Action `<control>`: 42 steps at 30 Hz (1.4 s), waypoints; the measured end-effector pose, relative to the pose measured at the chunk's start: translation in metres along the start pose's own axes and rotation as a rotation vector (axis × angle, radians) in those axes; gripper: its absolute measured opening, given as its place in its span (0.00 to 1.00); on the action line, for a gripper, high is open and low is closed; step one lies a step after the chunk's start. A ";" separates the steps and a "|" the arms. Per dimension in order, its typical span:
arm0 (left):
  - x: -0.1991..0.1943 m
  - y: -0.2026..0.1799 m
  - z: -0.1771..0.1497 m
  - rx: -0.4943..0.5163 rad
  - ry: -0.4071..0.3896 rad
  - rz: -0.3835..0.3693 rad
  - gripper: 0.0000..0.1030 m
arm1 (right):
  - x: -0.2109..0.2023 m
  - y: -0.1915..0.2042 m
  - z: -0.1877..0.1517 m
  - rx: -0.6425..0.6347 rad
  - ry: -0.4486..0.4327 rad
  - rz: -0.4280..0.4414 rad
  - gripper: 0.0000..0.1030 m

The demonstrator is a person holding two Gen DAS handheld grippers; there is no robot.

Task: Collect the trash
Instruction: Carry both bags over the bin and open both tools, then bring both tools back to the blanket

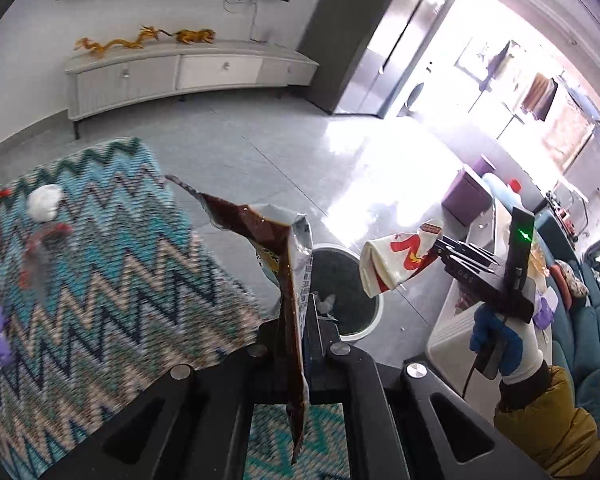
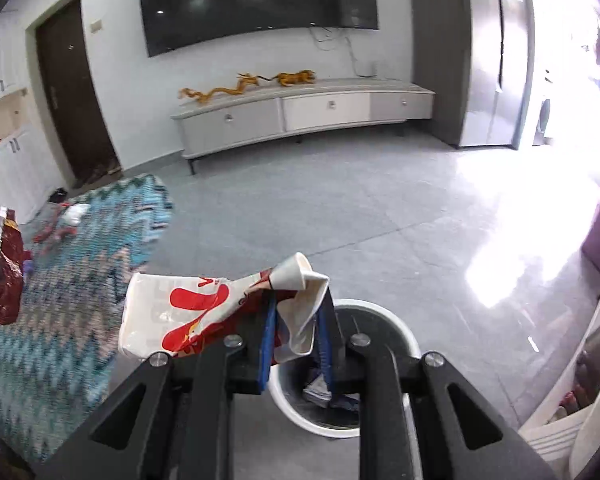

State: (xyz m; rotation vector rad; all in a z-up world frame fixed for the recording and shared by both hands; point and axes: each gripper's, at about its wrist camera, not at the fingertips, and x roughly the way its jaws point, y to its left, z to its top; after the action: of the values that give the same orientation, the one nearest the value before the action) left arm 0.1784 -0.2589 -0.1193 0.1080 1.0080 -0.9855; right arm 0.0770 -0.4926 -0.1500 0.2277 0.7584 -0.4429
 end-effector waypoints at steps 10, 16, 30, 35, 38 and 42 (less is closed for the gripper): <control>0.159 -0.077 0.035 0.047 0.201 -0.107 0.04 | 0.096 -0.068 -0.037 0.002 0.155 -0.193 0.18; 0.219 -0.090 0.031 0.075 0.284 -0.081 0.05 | 0.133 -0.084 -0.062 0.044 0.221 -0.191 0.18; 0.256 -0.097 0.038 0.030 0.317 -0.096 0.31 | 0.175 -0.085 -0.080 0.092 0.285 -0.167 0.26; 0.230 -0.094 0.041 0.029 0.257 -0.092 0.31 | 0.162 -0.077 -0.075 0.094 0.260 -0.164 0.40; 0.202 -0.095 0.042 0.040 0.185 -0.080 0.31 | 0.144 -0.072 -0.068 0.104 0.226 -0.134 0.40; 0.158 -0.100 0.041 0.087 0.076 -0.063 0.31 | 0.108 -0.063 -0.052 0.126 0.158 -0.093 0.40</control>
State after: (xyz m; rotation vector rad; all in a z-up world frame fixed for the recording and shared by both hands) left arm 0.1578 -0.4394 -0.1799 0.1880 1.0430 -1.0894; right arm 0.0848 -0.5627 -0.2660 0.3491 0.8991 -0.5666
